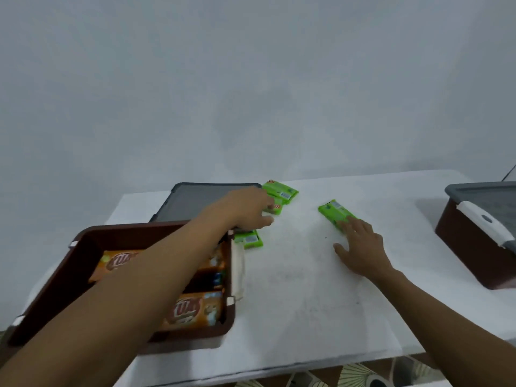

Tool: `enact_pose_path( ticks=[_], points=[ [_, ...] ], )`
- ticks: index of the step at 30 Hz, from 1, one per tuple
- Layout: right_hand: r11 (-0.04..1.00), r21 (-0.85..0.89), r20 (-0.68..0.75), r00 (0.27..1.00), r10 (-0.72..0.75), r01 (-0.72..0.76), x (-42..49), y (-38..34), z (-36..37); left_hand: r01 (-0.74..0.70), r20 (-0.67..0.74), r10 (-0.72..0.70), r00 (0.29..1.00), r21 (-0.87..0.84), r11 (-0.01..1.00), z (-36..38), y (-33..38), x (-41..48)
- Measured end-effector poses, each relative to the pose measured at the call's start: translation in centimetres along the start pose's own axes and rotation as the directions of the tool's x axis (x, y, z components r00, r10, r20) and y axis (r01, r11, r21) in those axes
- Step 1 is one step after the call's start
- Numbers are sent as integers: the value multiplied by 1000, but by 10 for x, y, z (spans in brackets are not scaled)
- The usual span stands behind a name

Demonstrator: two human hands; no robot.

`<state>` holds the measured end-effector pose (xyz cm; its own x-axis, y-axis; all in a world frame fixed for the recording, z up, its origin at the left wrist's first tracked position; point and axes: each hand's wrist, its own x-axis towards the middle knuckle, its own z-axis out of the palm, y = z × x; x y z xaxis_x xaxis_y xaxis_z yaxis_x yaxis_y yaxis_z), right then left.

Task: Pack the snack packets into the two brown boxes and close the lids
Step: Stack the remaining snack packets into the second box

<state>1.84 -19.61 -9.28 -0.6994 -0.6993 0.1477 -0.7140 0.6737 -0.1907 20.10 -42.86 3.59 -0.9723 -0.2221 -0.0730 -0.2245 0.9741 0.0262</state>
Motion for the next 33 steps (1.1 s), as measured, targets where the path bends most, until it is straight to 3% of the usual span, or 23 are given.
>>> enact_pose_path(
  ticks=[3, 8, 15, 18, 23, 26, 33],
  points=[
    [999, -45, 93, 995, 19, -15, 12, 25, 7, 121, 85, -124, 989, 37, 992, 20, 18, 43],
    [1000, 11, -7, 1000, -18, 18, 16, 41, 18, 351, 202, -320, 926, -142, 926, 69, 47, 89],
    [988, 154, -190, 981, 25, 5, 23, 54, 25, 478, 18, -489, 872, -249, 842, 128, 72, 104],
    [978, 207, -191, 979, 66, -26, 27, 57, 26, 430, -203, -471, 859, -215, 877, 141, 81, 95],
    [972, 230, -150, 986, 73, -37, 27, 58, 28, 148, -482, -280, 830, -293, 944, 143, 94, 79],
    [959, 278, -144, 984, 103, -60, 25, 55, 23, 57, -510, -258, 820, -376, 925, 147, 93, 74],
    [731, 675, -174, 940, 295, -104, 17, 59, 9, 198, -367, -350, 862, -393, 898, 155, 76, 81]
  ],
)
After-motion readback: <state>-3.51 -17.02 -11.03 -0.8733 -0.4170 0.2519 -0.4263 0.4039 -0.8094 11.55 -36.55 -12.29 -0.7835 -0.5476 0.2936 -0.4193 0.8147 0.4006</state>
